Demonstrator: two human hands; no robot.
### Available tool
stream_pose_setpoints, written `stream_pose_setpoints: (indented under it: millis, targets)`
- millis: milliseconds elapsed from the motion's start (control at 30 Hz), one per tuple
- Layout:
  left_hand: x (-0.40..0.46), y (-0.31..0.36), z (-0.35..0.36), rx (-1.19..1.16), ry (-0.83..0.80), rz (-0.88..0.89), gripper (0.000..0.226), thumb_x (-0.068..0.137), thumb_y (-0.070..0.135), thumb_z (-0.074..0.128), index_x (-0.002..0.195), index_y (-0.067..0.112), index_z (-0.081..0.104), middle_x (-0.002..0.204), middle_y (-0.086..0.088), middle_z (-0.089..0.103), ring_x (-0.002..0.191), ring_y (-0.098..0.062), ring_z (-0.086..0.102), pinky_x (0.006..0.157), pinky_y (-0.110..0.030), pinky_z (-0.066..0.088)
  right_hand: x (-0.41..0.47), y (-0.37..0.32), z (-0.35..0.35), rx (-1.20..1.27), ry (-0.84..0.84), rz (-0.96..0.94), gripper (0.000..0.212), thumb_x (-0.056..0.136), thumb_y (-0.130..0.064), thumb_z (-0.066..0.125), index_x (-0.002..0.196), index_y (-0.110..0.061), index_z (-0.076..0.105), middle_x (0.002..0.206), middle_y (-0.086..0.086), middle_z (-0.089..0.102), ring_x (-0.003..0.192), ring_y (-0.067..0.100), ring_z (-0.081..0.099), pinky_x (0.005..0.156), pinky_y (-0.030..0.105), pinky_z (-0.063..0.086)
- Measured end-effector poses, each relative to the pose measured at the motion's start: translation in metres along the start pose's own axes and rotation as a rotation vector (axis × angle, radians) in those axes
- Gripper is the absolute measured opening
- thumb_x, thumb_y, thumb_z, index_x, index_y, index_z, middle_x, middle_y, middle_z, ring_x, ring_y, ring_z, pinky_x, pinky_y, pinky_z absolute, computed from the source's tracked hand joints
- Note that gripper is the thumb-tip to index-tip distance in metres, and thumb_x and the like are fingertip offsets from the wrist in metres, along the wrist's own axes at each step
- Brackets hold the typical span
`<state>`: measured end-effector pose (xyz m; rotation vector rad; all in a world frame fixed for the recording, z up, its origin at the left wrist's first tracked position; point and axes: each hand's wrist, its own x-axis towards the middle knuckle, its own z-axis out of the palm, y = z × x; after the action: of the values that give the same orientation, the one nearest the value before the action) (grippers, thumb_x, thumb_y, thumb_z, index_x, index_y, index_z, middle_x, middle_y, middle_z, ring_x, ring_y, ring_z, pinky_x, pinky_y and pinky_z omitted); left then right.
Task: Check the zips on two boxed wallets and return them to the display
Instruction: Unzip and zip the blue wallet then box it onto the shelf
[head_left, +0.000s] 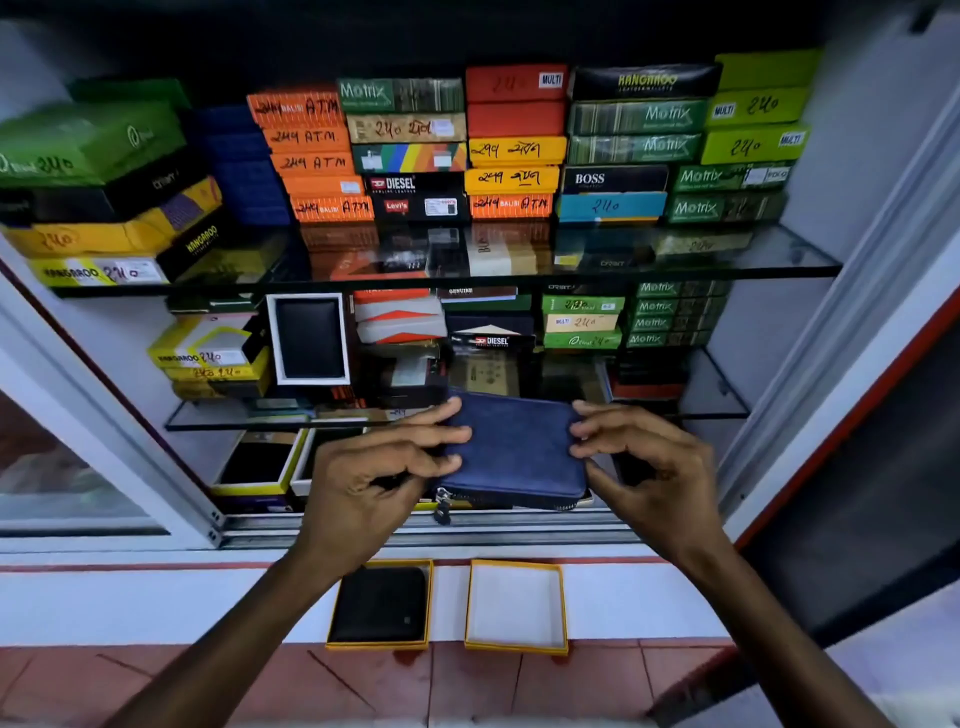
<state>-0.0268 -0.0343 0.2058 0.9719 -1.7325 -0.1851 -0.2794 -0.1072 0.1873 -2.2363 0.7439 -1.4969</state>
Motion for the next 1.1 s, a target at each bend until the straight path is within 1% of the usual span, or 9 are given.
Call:
stream_pose_setpoints:
  millis: [133, 233, 333, 467, 600, 667, 733, 867, 1100]
  targets:
    - [-0.018, -0.011, 0.007, -0.113, 0.006, -0.226, 0.020, 0.077, -0.004, 0.070, 0.094, 0.004, 0.077, 0.108, -0.003, 0.074, 0.111, -0.020, 0.068, 0.094, -0.035, 0.054, -0.017, 0.005, 0.003, 0.039, -0.047, 0.175, 0.026, 0.073, 0.002, 0.079, 0.092, -0.016, 0.076, 0.100, -0.006, 0.076, 0.101, 0.009, 0.071, 0.091, 0.025, 0.055]
    - [-0.037, -0.019, 0.022, -0.276, -0.003, -0.572, 0.047, 0.073, -0.004, 0.076, 0.116, 0.015, 0.070, 0.102, 0.011, 0.073, 0.100, -0.014, 0.070, 0.087, -0.027, 0.056, -0.038, 0.008, 0.009, 0.243, -0.126, 0.585, 0.041, 0.074, 0.002, 0.079, 0.099, -0.030, 0.072, 0.090, -0.017, 0.077, 0.086, 0.002, 0.073, 0.082, 0.016, 0.057]
    - [-0.061, -0.033, 0.044, -0.355, 0.055, -0.884, 0.045, 0.071, -0.001, 0.078, 0.108, 0.023, 0.071, 0.095, 0.005, 0.078, 0.087, -0.012, 0.073, 0.071, -0.020, 0.057, -0.062, 0.024, 0.020, 0.441, -0.167, 0.944, 0.040, 0.077, 0.018, 0.066, 0.089, -0.020, 0.073, 0.074, -0.007, 0.077, 0.071, 0.007, 0.073, 0.071, 0.020, 0.060]
    - [-0.099, -0.059, 0.076, -0.330, 0.107, -1.178, 0.022, 0.067, 0.005, 0.083, 0.086, 0.011, 0.075, 0.084, -0.010, 0.078, 0.081, -0.029, 0.073, 0.062, -0.032, 0.061, -0.100, 0.041, 0.033, 0.206, -0.254, 1.134, 0.012, 0.083, -0.002, 0.072, 0.084, -0.012, 0.078, 0.070, 0.000, 0.075, 0.062, 0.012, 0.071, 0.066, 0.026, 0.062]
    - [-0.129, -0.082, 0.104, -0.115, -0.008, -1.218, 0.015, 0.068, 0.017, 0.085, 0.073, 0.027, 0.075, 0.083, -0.007, 0.079, 0.077, -0.023, 0.075, 0.075, -0.045, 0.062, -0.126, 0.055, 0.051, 0.061, -0.301, 1.255, 0.010, 0.085, -0.019, 0.070, 0.081, -0.016, 0.080, 0.070, 0.002, 0.076, 0.057, 0.010, 0.073, 0.066, 0.021, 0.059]
    - [-0.138, -0.090, 0.114, 0.006, -0.073, -1.188, 0.012, 0.071, 0.022, 0.082, 0.082, 0.019, 0.078, 0.086, -0.005, 0.079, 0.076, -0.014, 0.072, 0.077, -0.032, 0.060, -0.134, 0.062, 0.060, 0.011, -0.336, 1.305, 0.014, 0.084, -0.019, 0.068, 0.078, -0.013, 0.079, 0.072, 0.011, 0.077, 0.054, 0.009, 0.072, 0.063, 0.018, 0.057]
    - [-0.142, -0.094, 0.121, 0.110, -0.123, -1.124, 0.019, 0.075, 0.021, 0.079, 0.090, 0.010, 0.078, 0.090, -0.005, 0.079, 0.077, -0.010, 0.069, 0.074, -0.020, 0.053, -0.144, 0.069, 0.069, -0.034, -0.367, 1.325, 0.020, 0.084, -0.019, 0.065, 0.071, -0.010, 0.077, 0.071, 0.015, 0.077, 0.057, 0.013, 0.074, 0.072, 0.030, 0.061]
    - [-0.149, -0.100, 0.129, 0.224, -0.239, -1.062, 0.016, 0.077, 0.023, 0.076, 0.084, 0.009, 0.079, 0.087, -0.005, 0.079, 0.081, -0.016, 0.073, 0.079, -0.031, 0.056, -0.155, 0.079, 0.082, -0.135, -0.383, 1.327, 0.024, 0.082, -0.021, 0.066, 0.061, -0.017, 0.076, 0.069, 0.011, 0.077, 0.067, 0.021, 0.075, 0.080, 0.039, 0.060]
    - [-0.149, -0.104, 0.138, 0.295, -0.266, -1.175, 0.021, 0.078, 0.025, 0.073, 0.092, 0.009, 0.071, 0.094, 0.000, 0.075, 0.089, -0.017, 0.070, 0.081, -0.029, 0.053, -0.162, 0.088, 0.093, -0.096, -0.362, 1.363, 0.021, 0.083, -0.022, 0.072, 0.085, -0.002, 0.076, 0.086, 0.018, 0.077, 0.081, 0.032, 0.074, 0.084, 0.048, 0.059]
